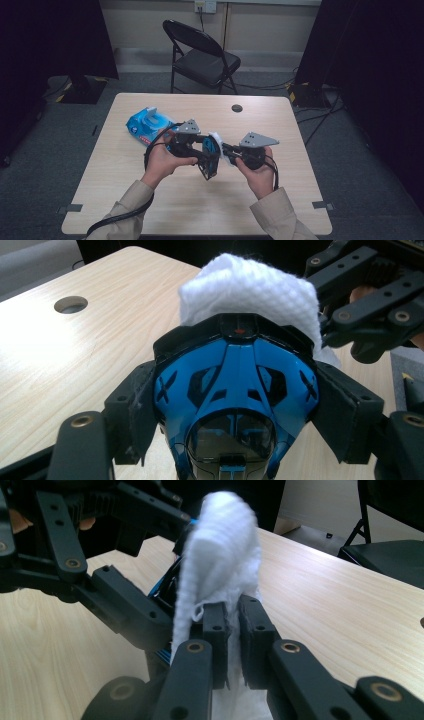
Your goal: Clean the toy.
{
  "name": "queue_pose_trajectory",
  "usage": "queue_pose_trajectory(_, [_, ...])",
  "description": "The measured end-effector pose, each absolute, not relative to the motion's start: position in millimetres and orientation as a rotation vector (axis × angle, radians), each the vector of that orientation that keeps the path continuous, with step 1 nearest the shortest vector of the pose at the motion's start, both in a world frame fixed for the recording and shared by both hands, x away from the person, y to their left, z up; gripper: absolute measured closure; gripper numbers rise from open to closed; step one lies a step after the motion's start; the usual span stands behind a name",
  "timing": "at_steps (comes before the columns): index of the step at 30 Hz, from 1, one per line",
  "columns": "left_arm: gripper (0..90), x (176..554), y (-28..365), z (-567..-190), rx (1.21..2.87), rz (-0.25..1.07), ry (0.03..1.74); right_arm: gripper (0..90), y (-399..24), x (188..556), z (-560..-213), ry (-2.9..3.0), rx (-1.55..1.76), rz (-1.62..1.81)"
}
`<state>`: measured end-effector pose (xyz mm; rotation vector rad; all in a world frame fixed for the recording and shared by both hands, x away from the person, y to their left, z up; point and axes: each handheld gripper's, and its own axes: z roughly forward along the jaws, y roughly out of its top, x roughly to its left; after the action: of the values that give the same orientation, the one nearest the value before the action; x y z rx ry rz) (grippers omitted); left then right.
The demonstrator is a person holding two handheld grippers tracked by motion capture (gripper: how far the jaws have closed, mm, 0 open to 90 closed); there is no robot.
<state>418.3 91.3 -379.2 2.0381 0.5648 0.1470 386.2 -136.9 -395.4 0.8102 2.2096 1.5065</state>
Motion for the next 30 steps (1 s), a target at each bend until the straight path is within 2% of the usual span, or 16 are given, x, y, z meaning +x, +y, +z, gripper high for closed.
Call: queue_pose_trajectory(30, [26.5,419,99,-376,2.011,0.159,0.581,83.8,-119,384,-456,2.357,0.848,1.345])
